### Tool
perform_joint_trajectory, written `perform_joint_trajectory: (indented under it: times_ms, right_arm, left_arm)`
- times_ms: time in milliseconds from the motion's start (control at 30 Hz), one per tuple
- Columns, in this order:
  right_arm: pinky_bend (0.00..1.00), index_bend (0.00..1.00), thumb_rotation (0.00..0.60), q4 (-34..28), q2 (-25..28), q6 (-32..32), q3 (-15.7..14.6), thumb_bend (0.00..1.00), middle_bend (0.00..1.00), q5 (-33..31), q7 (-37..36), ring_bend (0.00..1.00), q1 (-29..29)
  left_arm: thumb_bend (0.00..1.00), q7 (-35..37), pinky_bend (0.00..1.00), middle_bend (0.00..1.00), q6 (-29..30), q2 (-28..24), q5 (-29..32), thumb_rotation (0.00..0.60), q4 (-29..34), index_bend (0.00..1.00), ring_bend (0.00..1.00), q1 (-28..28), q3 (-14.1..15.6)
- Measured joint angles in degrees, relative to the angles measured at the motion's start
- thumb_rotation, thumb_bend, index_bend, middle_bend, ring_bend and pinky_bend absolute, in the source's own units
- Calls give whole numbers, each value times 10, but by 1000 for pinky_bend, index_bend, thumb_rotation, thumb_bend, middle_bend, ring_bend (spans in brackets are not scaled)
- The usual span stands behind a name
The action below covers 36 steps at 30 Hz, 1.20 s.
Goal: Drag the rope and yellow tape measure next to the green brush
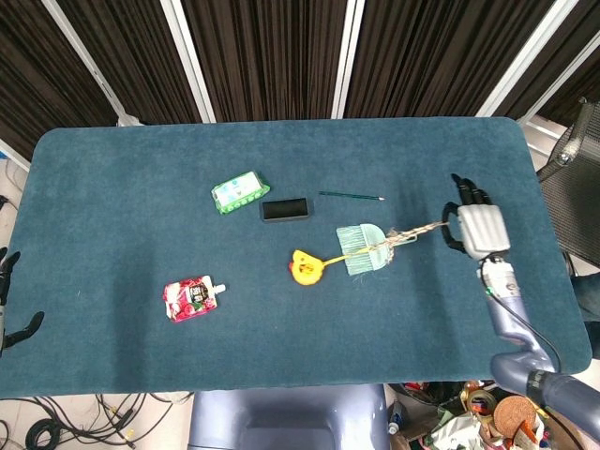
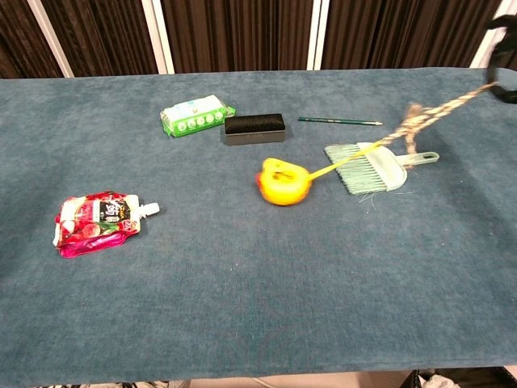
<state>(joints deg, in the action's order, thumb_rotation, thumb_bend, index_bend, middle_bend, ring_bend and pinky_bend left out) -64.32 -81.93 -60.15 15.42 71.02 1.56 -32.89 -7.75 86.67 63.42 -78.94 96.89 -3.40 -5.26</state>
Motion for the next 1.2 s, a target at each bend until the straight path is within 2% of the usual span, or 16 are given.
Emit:
perform_joint_trajectory:
  times_ms: [300,933,1100,1200]
  right_arm:
    - [151,646,600,17,46,-3,5,448,0,-29,-22,32,30]
    - [151,648,600,145,73,51,37,449,0,-118,-59,32,56]
    - [151,648,600,141,71,47,34,448,0,-108,-66,31,58]
    - [151,648,600,116,69,29,27,448,0,-82,-67,31,54]
  left_arm:
    - [244,-3,0,0,1,1,0,600,0,40,0,0,0]
    - [244,-9,0,0,0,3,0,600,0,39,0,0,1]
    - [244,-9,0,0,0,3,1,600,0,40,0,0,0]
    - [244,-10,0,0,0,3,2,600,1,40,0,0,0]
